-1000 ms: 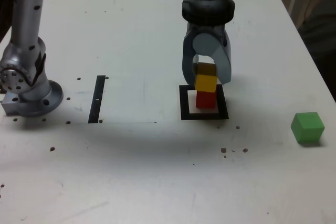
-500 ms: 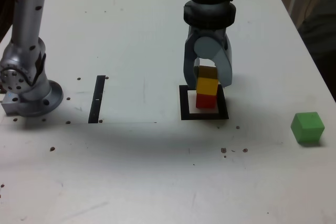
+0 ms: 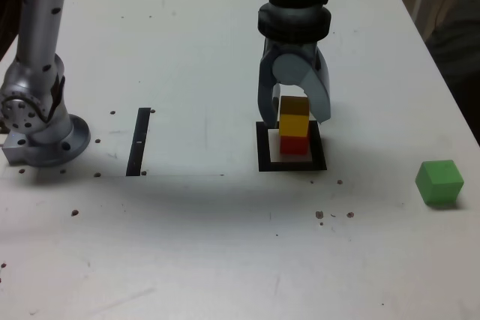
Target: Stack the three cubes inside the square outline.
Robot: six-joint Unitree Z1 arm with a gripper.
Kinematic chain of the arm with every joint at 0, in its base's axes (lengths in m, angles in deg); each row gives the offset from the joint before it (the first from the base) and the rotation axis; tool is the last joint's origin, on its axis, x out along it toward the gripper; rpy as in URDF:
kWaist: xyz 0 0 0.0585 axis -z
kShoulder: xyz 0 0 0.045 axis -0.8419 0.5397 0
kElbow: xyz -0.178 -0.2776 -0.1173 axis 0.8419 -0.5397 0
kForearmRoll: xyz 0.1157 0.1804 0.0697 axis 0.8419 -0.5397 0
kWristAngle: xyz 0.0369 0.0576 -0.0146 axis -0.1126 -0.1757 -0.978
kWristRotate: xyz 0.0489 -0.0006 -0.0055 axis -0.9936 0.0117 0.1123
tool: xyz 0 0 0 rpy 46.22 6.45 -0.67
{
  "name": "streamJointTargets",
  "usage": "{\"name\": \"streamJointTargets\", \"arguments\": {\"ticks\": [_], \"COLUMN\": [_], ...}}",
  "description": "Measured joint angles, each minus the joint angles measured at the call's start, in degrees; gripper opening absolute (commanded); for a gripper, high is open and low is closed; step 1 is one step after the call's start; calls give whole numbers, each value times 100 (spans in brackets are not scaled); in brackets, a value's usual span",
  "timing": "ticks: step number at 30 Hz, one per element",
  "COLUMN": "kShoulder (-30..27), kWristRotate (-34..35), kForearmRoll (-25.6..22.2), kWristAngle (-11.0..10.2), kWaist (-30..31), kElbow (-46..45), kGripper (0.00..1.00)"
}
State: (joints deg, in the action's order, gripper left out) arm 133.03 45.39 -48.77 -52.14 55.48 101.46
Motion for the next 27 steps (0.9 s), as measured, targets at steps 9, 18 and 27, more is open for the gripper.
{"name": "streamJointTargets", "arguments": {"ticks": [9, 18, 27], "kShoulder": [-24, -520, -588], "kWristRotate": [-13, 327, 463], "kForearmRoll": [1, -108, -692], "kWristAngle": [-5, -536, -995], "kWaist": [0, 0, 73], "kElbow": [-31, -64, 687], "kGripper": [100, 100, 100]}}
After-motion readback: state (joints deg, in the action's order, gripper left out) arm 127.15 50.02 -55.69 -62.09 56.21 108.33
